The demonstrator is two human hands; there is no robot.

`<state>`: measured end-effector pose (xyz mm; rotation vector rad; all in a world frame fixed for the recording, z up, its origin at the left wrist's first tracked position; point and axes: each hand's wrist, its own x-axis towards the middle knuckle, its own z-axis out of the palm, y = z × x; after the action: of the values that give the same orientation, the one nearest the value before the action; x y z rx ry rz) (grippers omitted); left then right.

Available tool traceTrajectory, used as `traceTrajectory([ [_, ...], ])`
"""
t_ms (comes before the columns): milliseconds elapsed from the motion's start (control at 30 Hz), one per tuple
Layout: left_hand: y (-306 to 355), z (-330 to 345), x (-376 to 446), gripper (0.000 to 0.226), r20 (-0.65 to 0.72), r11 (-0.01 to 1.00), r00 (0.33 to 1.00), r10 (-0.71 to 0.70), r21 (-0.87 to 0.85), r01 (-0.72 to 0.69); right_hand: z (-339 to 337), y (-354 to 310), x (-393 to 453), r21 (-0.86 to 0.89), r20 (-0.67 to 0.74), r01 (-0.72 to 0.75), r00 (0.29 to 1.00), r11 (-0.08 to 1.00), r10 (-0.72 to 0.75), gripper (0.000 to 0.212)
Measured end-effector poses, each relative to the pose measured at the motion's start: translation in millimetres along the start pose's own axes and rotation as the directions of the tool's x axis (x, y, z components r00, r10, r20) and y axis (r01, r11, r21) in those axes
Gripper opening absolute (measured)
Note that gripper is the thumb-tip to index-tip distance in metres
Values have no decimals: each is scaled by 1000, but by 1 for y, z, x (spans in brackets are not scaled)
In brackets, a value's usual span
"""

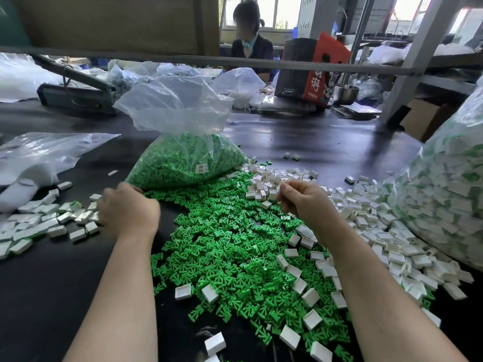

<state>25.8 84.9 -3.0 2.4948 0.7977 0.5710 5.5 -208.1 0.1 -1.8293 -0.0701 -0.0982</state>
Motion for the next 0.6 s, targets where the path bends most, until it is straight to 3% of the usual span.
traceTrajectory([
  [100, 13, 11, -5, 51, 193, 994, 978, 78, 67, -92, 0, 1, 0, -27, -2, -6, 1000, 1000, 6, 32],
  [233, 12, 26, -8, 69, 366, 984, 930, 27, 153, -89, 1, 1, 0, -53, 9, -10, 1000, 999, 10, 32],
  [433, 19, 28, -10, 56, 289, 985, 949, 122, 80, -151, 3, 1, -1, -64, 32, -20, 999, 998, 22, 33],
  [600, 6, 29, -4, 70, 252, 998, 968, -18, 55, 4, 2, 1, -1, -68, 28, -21, 999, 997, 23, 33],
])
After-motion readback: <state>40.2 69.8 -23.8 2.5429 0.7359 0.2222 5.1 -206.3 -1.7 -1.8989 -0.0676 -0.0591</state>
